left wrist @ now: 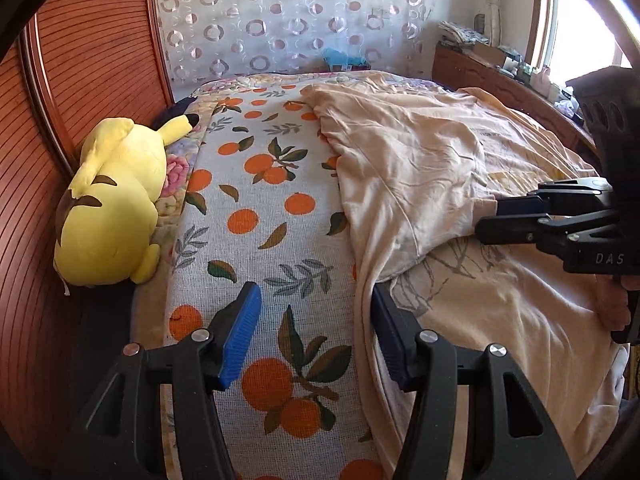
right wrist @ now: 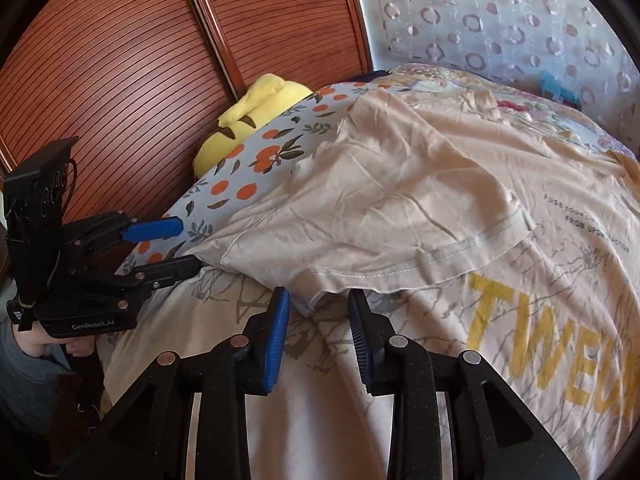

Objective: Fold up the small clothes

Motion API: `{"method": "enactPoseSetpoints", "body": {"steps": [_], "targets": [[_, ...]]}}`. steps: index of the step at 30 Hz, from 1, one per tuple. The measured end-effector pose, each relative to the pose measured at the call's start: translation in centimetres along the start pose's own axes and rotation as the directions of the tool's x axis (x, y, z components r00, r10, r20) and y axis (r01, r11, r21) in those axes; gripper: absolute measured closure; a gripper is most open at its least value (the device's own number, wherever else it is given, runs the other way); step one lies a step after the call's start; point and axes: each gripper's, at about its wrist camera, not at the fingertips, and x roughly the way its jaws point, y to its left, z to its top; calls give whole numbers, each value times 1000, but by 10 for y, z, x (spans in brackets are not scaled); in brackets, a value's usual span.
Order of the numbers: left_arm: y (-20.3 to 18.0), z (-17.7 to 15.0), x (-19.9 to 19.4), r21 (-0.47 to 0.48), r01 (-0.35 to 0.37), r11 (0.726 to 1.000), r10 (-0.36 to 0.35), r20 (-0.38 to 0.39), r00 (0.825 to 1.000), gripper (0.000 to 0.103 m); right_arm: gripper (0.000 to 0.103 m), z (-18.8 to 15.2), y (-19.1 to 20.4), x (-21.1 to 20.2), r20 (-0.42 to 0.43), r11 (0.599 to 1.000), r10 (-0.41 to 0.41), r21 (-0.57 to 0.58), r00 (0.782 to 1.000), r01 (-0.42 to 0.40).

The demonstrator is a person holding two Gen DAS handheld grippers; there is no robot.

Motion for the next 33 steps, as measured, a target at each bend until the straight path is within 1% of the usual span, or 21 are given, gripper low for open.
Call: {"method": "enactPoseSetpoints", "body": {"steps": [1, 2, 3, 4, 5, 6, 7, 10, 12, 14, 16, 17, 18, 19, 20, 21, 23, 26, 28, 31, 33], "targets": [[0, 0, 0, 1, 0, 1000, 0, 0, 1000, 45, 93, 0, 0, -1, 2, 1000, 12, -5, 1000, -12], [0, 0, 0, 1, 0, 1000, 0, 0, 1000, 45, 101, 0, 2, -3, 8, 999, 29, -20, 1000, -29], [0, 0, 0, 0, 1, 1000, -1, 0, 1000, 45, 102, -2, 6, -8, 33, 998, 30, -51, 999, -29], [0, 0, 0, -1, 2, 1000, -2, 0, 1000, 45, 102, -4, 11, -14, 60, 996, 9, -84, 998, -4], [1, 0, -1, -3, 6, 1000, -6, 0, 1000, 45, 102, -6, 13, -19, 66, 995, 9, -96, 998, -2], [1, 0, -2, -2, 16, 1000, -16, -1, 1000, 45, 102, -8, 14, -24, 66, 995, 29, -93, 997, -23], [3, 0, -3, -6, 26, 1000, -26, 1, 1000, 45, 102, -11, 15, -29, 70, 995, 33, -94, 997, -26], [7, 4, -14, -30, 44, 999, -43, 24, 999, 45, 102, -16, 18, -31, 35, 995, 26, -99, 999, -22], [5, 9, -23, -25, 36, 999, -35, 48, 998, 45, 102, -16, 21, -25, 10, 994, -17, -106, 1000, 18], [-2, 13, -31, -9, 38, 999, -37, 68, 997, 45, 101, -17, 22, -24, 7, 993, -37, -113, 999, 38], [-11, 17, -38, 10, 44, 999, -44, 87, 995, 45, 93, -19, 20, -25, 5, 993, -44, -106, 999, 44], [-14, 19, -40, 17, 46, 999, -48, 92, 995, 45, 86, -21, 18, -28, 11, 994, -45, -100, 999, 46], [-19, 20, -42, 25, 50, 998, -52, 98, 994, 45, 81, -24, 15, -32, 21, 994, -45, -94, 999, 47], [-23, 21, -45, 32, 54, 998, -57, 106, 993, 45, 79, -28, 12, -37, 32, 995, -48, -86, 998, 50], [-29, 23, -47, 40, 60, 997, -64, 114, 991, 45, 73, -30, 8, -42, 41, 995, -56, -78, 998, 59], [-33, 24, -49, 47, 66, 997, -72, 120, 990, 45, 64, -33, 4, -48, 51, 995, -70, -69, 996, 73], [-44, 28, -52, 61, 80, 995, -87, 132, 987, 45, 57, -41, -8, -66, 79, 993, -96, -55, 992, 100], [-62, 34, -52, 76, 108, 991, -118, 151, 981, 45, 52, -55, -26, -93, 112, 986, -156, -31, 981, 161], [-73, 39, -49, 82, 137, 987, -148, 155, 977, 45, 52, -64, -38, -109, 131, 978, -205, -9, 970, 208], [-94, 45, -41, 94, 180, 979, -193, 148, 970, 45, 51, -81, -56, -134, 153, 970, -243, 31, 958, 242], [-111, 48, -36, 111, 201, 973, -216, 145, 966, 45, 52, -91, -68, -148, 162, 958, -286, 63, 944, 280]]}}
